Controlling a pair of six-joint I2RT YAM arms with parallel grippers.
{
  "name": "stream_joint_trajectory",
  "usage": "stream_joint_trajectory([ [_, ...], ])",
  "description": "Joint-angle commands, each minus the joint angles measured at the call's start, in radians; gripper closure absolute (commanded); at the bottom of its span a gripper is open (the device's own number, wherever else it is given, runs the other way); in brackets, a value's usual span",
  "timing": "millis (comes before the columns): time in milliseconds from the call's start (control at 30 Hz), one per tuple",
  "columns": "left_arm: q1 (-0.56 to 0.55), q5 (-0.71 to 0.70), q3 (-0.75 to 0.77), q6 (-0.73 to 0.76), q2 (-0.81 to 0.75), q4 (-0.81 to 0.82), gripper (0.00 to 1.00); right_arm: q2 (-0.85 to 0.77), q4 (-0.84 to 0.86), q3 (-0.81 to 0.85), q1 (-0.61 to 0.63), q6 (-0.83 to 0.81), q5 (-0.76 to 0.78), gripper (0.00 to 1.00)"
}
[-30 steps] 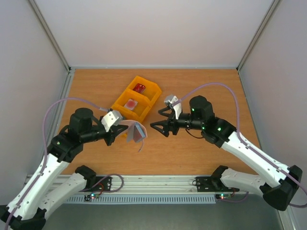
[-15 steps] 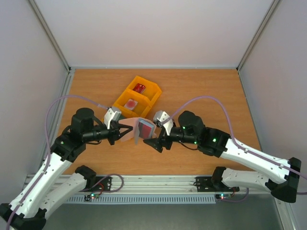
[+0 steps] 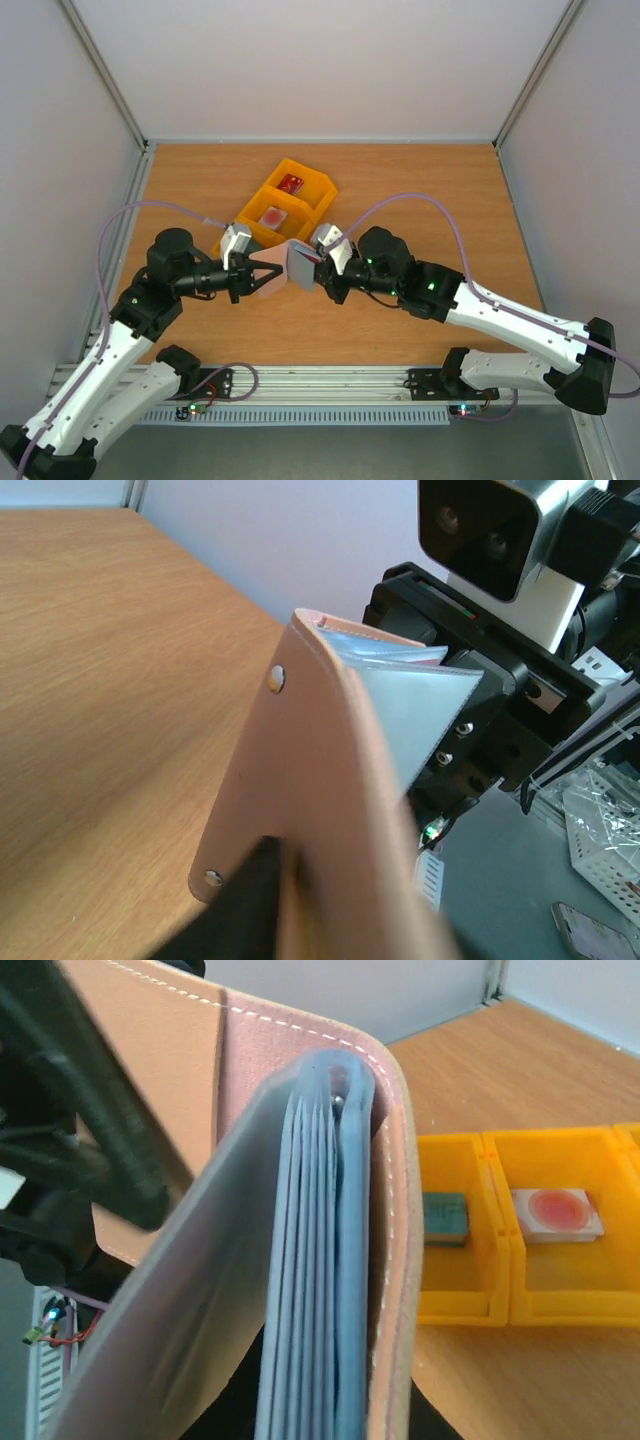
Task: Take the credit cards out of the card holder
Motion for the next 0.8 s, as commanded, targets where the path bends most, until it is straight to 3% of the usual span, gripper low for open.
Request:
stream_joint_trajectory([
  [0,0.002,-0.023,-0.016,-0.029,-0.018,0.077,0.51,0.004,-0.004,0.068,0.002,0.060,0.023,0.99],
  [33,0.003,-0.053,-0.016,0.006,-0.026,0.052,0.29,-0.001,-0.034,0.079,-0.005,0.078,0.069,0.99],
  [67,0.003,-0.090,-0.018,0.045,-0.033,0.027,0.16,-0.001,-0.079,0.096,-0.017,0.098,0.121,0.99],
  [100,0.003,-0.133,-0.020,0.075,-0.038,0.000,0.09,0.011,-0.146,0.126,-0.027,0.122,0.219,0.99],
  [167,0.003,-0.253,-0.023,0.153,-0.043,-0.030,0.06,0.066,-0.336,0.216,-0.032,0.179,0.457,0.99],
  [300,0.003,-0.373,-0.020,0.256,-0.039,-0.062,0.08,0.354,-0.946,0.512,-0.042,0.411,1.032,0.99],
  [367,0.001,-0.352,-0.023,0.270,-0.037,-0.061,0.08,0.514,-1.214,0.651,-0.045,0.562,1.139,0.99],
  [433,0.001,-0.319,-0.028,0.259,-0.034,-0.056,0.07,0.614,-1.331,0.761,-0.041,0.598,1.118,0.99],
  [600,-0.001,-0.300,-0.059,0.186,-0.024,-0.042,0.01,0.587,-1.057,0.747,-0.028,0.393,0.817,0.99],
  [767,-0.008,-0.288,-0.105,0.086,-0.018,0.009,0.01,0.573,-0.936,0.782,-0.018,0.356,0.568,0.99],
])
